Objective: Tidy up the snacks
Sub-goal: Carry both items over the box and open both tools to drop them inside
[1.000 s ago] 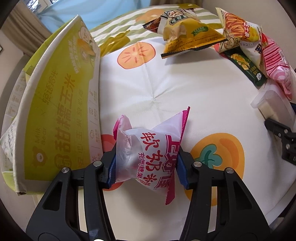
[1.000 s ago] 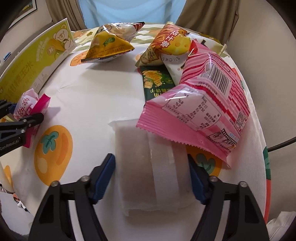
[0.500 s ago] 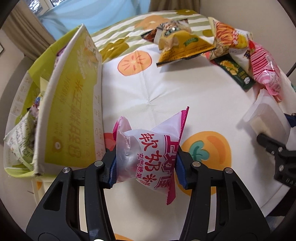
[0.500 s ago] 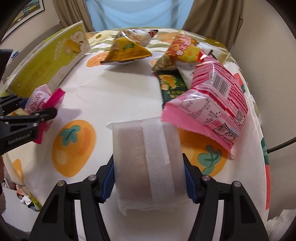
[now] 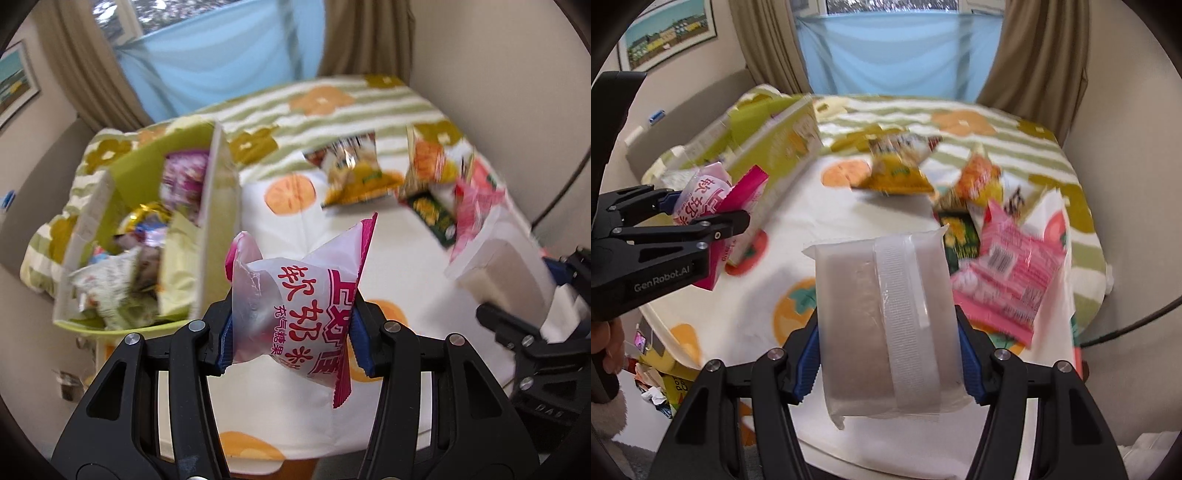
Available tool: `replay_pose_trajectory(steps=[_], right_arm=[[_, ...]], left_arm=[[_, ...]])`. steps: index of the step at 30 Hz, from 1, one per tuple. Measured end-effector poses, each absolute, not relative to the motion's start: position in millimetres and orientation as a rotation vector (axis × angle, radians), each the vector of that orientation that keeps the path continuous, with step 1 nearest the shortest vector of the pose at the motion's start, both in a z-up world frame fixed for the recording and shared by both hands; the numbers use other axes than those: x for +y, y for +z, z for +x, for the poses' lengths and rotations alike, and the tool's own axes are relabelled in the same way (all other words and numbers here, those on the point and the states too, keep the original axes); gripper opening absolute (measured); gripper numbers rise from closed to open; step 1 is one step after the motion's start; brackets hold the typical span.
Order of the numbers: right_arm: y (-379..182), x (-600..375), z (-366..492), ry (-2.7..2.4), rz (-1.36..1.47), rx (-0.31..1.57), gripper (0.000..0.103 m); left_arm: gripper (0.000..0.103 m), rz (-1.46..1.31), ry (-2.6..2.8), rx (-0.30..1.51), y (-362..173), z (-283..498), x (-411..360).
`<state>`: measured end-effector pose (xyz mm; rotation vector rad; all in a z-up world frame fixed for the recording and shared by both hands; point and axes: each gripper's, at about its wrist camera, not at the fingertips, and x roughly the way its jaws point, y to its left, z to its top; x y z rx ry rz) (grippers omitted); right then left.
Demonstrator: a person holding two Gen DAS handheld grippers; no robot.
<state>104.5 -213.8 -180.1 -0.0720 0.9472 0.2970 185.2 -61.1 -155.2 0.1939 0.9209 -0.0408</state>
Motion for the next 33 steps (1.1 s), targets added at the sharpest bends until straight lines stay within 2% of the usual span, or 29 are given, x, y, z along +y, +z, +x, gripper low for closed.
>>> replay_pose_trajectory(steps=[8, 17, 24, 33], right_arm=[[-123, -182, 110, 0.369, -0.11, 0.843, 0.059], [-84, -121, 147, 0.411, -0.072, 0.772, 0.059], [-79, -45, 191, 0.408, -0.062, 0.767, 0.059], [-94, 23, 243, 0.346, -0.021, 0.827, 0.059]], left_arm=[[0.047, 0.099, 0.034, 0.829, -98, 176, -12], [0.047, 0.056, 0.065, 0.798, -71, 206, 77], [0.047, 0.046, 0.027, 0.81, -71, 257, 154], [0.047, 0.036, -0.059, 0.918, -108, 338, 215]])
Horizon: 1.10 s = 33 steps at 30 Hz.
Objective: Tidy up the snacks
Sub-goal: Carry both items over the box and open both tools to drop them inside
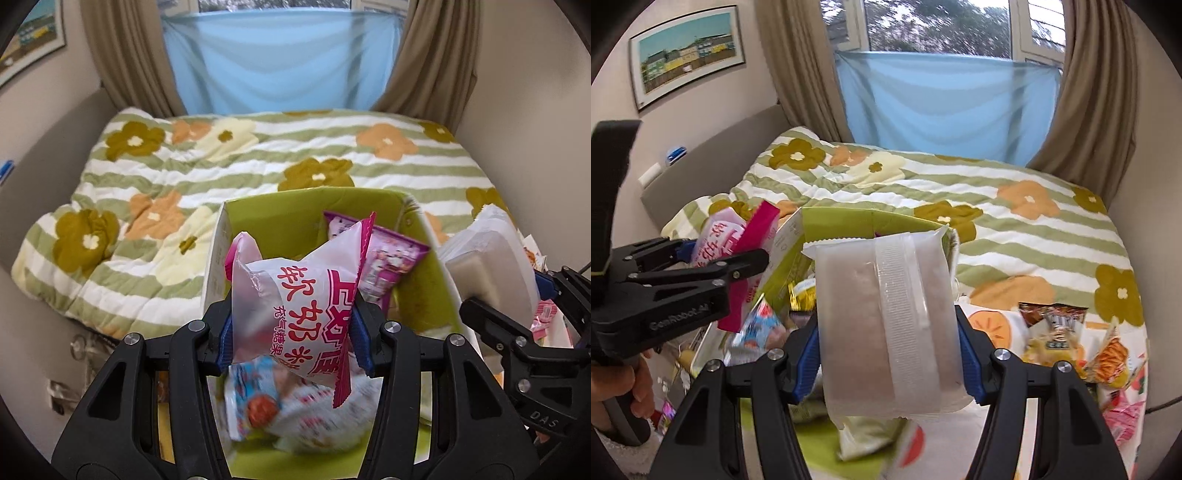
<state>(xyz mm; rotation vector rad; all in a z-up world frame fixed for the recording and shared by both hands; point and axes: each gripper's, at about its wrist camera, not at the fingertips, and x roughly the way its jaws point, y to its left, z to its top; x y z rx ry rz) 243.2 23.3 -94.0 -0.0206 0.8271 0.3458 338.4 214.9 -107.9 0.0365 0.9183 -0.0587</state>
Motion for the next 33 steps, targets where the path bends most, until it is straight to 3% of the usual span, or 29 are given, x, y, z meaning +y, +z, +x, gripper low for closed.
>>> replay_pose_trajectory(steps=[4, 6, 8, 9, 30, 31, 33], right_arm=[[-102, 35, 262, 0.286, 0.002, 0.865, 0.059], [-106, 39, 269, 0.262, 0.014, 0.88, 0.059], [-111, 39, 275, 0.245, 0.025, 0.899, 0.059], [-113, 38, 277, 0.24, 0.03, 0.907, 0.059], [-153, 69, 319, 0.361, 0.054, 1.032, 0.06], [-152, 70, 319, 0.371, 0.057, 1.028, 0.063], [-147, 70, 317, 0.386, 0.067, 0.995, 0.087]], left_arm=[[0.048, 0.031, -0.121, 0.965, -128, 369, 224], [0.061, 0.0, -0.165, 0.979, -136, 380, 228], [0.096, -0.001, -0.178, 0.984, -140, 387, 227], [0.102, 0.017, -0.16, 0.974, -141, 389, 227], [0.103, -0.005, -0.02, 0.991, -150, 344, 265], [0.103, -0.008, -0.015, 0.991, -150, 342, 267], [0.103, -0.02, -0.013, 0.99, -150, 337, 270]])
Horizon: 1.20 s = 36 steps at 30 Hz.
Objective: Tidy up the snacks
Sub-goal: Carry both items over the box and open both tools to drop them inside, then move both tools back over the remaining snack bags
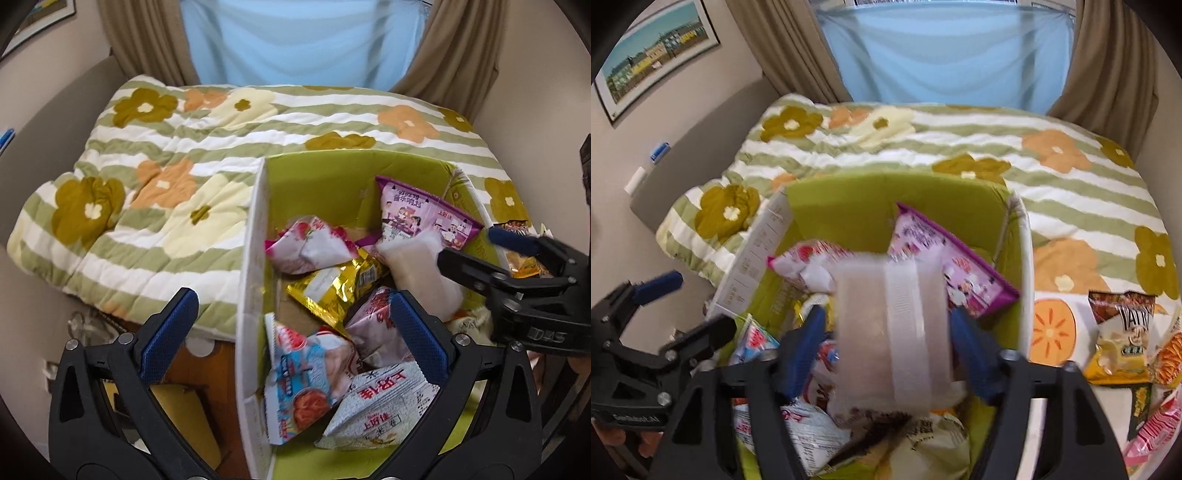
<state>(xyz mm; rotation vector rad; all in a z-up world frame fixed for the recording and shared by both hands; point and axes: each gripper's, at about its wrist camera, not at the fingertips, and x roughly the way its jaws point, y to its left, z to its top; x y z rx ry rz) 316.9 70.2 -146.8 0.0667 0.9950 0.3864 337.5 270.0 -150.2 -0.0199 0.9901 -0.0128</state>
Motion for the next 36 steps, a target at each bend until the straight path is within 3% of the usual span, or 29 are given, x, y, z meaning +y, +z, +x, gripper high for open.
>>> replay_pose_trajectory(steps=[1, 2, 21, 36], right_arm=[[-143, 70, 315, 0.388, 0.064, 0.971, 0.099], [-141, 69, 314, 0.38, 0.054, 0.962, 0.102], [-86, 42, 240, 0.321, 0.07, 0.834, 0.102], [-56, -58, 165, 0.14, 0.137, 0.729, 0.102]], left_arm=[[0.103, -0.029, -0.006, 0.993, -150, 335, 273], [0.103, -0.034, 0.001, 0.998, -150, 333, 274], [0.103, -0.053, -0.063, 0.845, -87, 259, 262], [0.103, 0.003, -0.247, 0.761, -59, 241, 148]])
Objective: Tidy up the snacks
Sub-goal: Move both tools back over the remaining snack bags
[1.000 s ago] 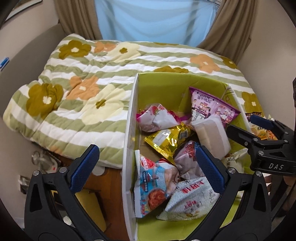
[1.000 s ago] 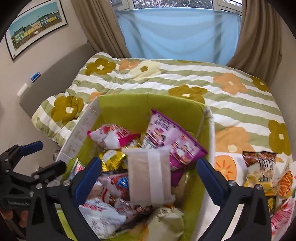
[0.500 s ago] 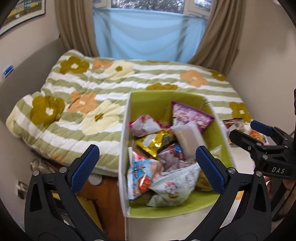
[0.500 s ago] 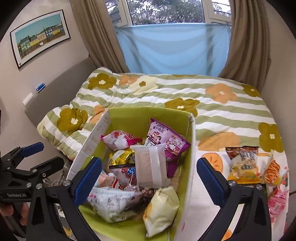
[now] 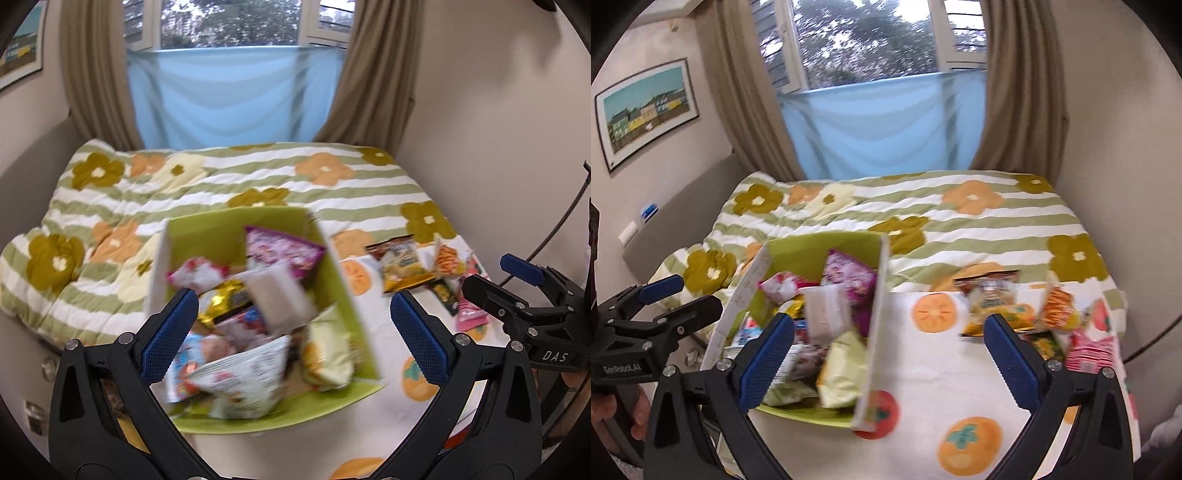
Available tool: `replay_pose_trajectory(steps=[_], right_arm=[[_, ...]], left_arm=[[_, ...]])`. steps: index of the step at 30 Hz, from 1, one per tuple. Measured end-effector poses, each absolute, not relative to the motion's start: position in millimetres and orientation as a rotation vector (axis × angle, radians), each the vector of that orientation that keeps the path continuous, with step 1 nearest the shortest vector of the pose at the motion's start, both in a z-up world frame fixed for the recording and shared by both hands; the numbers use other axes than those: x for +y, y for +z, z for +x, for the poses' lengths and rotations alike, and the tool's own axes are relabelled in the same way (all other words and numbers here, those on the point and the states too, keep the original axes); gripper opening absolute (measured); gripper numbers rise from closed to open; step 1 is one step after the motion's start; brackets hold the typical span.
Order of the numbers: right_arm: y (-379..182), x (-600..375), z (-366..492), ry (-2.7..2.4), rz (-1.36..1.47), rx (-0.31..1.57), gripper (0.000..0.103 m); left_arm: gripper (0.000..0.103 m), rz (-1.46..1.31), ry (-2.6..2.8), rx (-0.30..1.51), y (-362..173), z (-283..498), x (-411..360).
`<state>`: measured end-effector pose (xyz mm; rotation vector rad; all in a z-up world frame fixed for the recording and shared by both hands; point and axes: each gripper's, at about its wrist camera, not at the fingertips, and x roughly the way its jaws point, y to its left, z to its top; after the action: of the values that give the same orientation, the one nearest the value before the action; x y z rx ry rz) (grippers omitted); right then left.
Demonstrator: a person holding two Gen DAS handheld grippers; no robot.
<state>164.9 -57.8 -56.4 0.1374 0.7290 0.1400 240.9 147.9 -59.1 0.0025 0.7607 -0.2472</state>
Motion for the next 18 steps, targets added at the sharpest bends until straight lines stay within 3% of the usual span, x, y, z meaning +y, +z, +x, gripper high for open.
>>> replay_pose_trajectory(steps=[18], right_arm=[[-69, -268, 188, 0.077, 0.072, 0.793, 0.102]], left_arm=[[0.103, -0.024, -0.228, 0.87, -98, 293, -69]])
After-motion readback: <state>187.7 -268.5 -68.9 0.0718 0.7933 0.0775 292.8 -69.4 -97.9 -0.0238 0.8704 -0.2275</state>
